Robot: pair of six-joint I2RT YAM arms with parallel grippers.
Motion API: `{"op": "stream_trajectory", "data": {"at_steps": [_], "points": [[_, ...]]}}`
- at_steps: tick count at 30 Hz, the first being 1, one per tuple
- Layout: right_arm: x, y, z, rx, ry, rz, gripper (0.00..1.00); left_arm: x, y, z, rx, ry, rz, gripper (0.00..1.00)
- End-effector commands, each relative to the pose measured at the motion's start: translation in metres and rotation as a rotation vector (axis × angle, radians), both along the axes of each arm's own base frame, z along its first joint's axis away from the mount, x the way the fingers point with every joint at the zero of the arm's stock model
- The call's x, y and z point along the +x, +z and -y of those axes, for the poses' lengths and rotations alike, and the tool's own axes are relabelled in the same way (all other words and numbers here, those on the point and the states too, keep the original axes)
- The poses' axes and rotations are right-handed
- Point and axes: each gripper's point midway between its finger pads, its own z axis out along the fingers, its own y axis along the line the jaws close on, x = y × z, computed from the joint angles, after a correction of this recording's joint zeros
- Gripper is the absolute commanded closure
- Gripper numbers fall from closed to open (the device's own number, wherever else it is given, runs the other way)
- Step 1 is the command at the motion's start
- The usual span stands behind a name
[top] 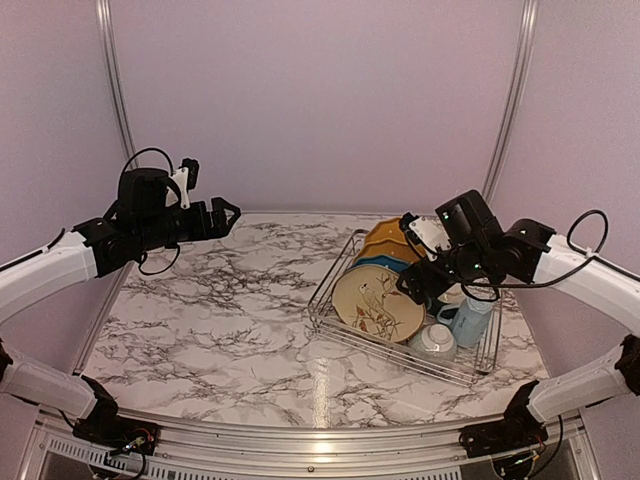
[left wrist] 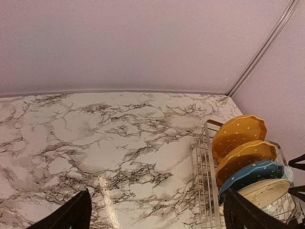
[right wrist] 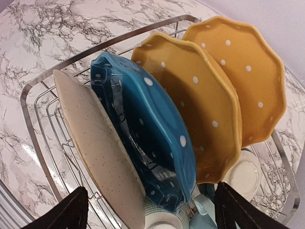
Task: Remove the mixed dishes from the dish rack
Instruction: Grab the plate from the dish rack.
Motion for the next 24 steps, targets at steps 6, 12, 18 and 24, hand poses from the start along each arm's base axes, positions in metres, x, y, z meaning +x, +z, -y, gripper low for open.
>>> {"op": "stream_trajectory", "data": {"at_steps": [6,12,18,24], "points": [[-0.019,-0.007,-0.010,0.036,0.051,-0.057,0.27,0.003,0.007,0.007,0.014,-0.013,0.013,0.01],[-0.010,-0.013,-0.015,0.027,0.061,-0.028,0.36,0.001,0.004,0.006,0.015,-0.004,0.002,0.01],[-0.004,-0.033,-0.015,-0.019,0.056,-0.030,0.44,0.002,-0.001,0.002,0.027,0.023,-0.015,0.01],[0.001,-0.032,-0.020,0.022,0.038,-0.015,0.47,0.002,-0.006,0.002,0.028,0.027,-0.028,0.01]]}}
